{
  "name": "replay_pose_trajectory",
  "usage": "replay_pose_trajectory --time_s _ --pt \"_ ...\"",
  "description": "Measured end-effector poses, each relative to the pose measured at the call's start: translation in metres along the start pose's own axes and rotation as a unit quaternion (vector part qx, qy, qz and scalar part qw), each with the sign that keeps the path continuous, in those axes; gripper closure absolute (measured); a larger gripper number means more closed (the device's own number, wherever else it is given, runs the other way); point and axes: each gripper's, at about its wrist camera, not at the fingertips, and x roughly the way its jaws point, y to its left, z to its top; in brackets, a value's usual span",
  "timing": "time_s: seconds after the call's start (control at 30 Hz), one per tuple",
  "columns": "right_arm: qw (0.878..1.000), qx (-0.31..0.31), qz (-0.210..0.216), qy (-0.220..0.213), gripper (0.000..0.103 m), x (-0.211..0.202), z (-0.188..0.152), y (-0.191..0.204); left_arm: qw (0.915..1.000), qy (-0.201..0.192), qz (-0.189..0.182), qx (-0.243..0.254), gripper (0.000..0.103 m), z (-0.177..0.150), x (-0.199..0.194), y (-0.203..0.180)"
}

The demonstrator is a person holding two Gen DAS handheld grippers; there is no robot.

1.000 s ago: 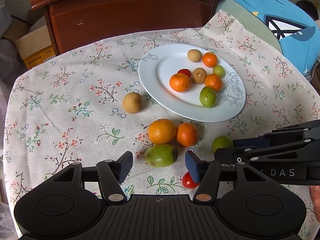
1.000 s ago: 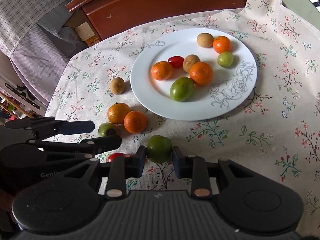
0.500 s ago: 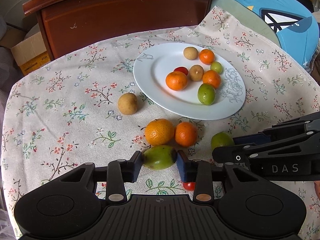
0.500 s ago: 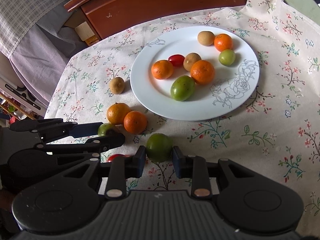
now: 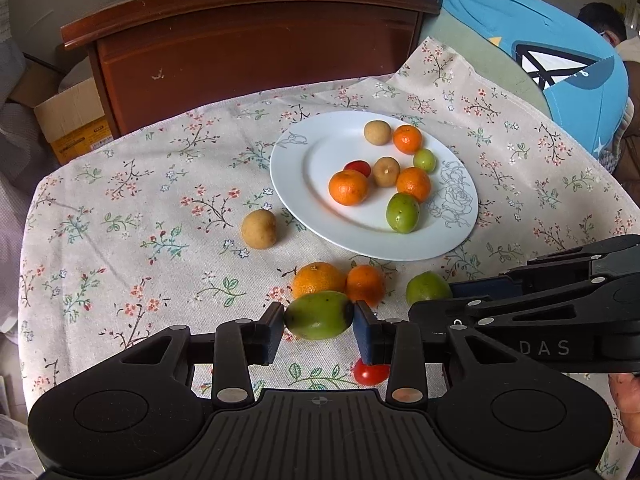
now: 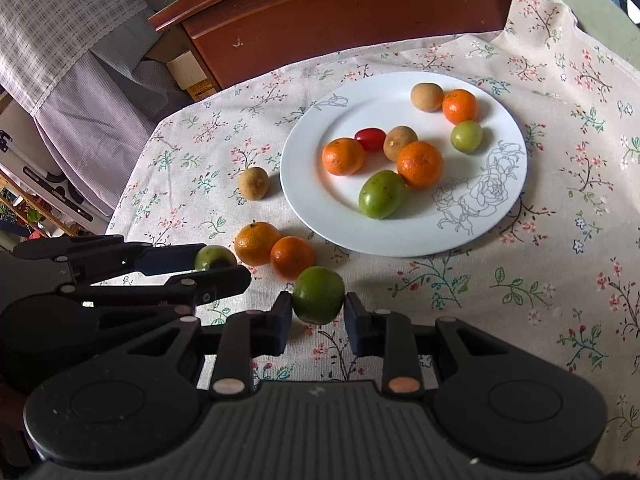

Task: Organize fruits
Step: 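Carry both green fruits onto the white plate and open both tools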

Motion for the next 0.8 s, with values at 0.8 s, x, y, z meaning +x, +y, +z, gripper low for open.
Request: replay_pose_trajectory --time_s 0.8 --pt "0.989 0.037 -0.095 -0.103 0.075 -0.035 0.053 -0.027 0.9964 -0.071 0.02 -0.043 0.068 0.066 0.01 0.005"
